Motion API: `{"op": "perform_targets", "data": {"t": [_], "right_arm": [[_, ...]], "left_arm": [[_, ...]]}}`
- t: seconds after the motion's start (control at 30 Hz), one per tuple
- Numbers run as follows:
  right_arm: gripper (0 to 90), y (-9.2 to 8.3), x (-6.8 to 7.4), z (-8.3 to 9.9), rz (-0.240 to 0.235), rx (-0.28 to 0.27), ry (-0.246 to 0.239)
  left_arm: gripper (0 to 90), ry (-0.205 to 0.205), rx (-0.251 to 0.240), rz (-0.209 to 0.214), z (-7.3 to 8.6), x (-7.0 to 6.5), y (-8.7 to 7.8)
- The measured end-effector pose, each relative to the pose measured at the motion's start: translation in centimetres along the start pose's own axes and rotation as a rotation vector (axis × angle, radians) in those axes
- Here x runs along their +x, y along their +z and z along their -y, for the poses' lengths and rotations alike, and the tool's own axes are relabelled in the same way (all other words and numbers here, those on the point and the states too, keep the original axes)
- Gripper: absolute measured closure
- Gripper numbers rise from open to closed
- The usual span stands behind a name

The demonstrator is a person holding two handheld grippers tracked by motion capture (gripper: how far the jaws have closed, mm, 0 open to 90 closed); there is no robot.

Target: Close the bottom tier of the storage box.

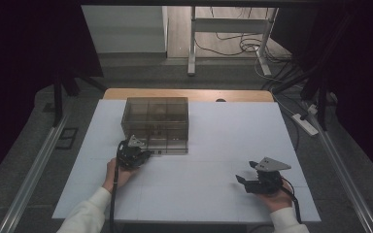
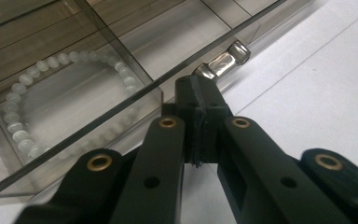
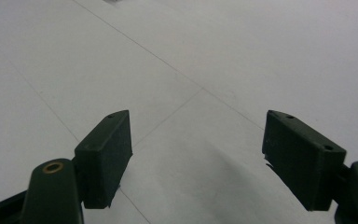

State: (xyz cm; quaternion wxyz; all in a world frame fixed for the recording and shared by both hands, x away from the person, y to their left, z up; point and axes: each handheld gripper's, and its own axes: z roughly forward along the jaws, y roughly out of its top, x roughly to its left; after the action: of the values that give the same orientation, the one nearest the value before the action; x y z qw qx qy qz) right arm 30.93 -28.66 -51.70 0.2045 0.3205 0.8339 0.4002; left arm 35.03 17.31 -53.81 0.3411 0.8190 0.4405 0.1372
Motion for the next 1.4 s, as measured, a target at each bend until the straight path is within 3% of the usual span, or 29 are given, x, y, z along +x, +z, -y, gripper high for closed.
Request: {"op": "perform_targets", "data": {"t": [1.4], "right_arm": [[23.7,-0.1,0.1,0.1,-0.002,0.006,0.0]], "left_arm": [[88.8,-0.039,-0.022,-0.025,-1.5,1.9,1.7]]}}
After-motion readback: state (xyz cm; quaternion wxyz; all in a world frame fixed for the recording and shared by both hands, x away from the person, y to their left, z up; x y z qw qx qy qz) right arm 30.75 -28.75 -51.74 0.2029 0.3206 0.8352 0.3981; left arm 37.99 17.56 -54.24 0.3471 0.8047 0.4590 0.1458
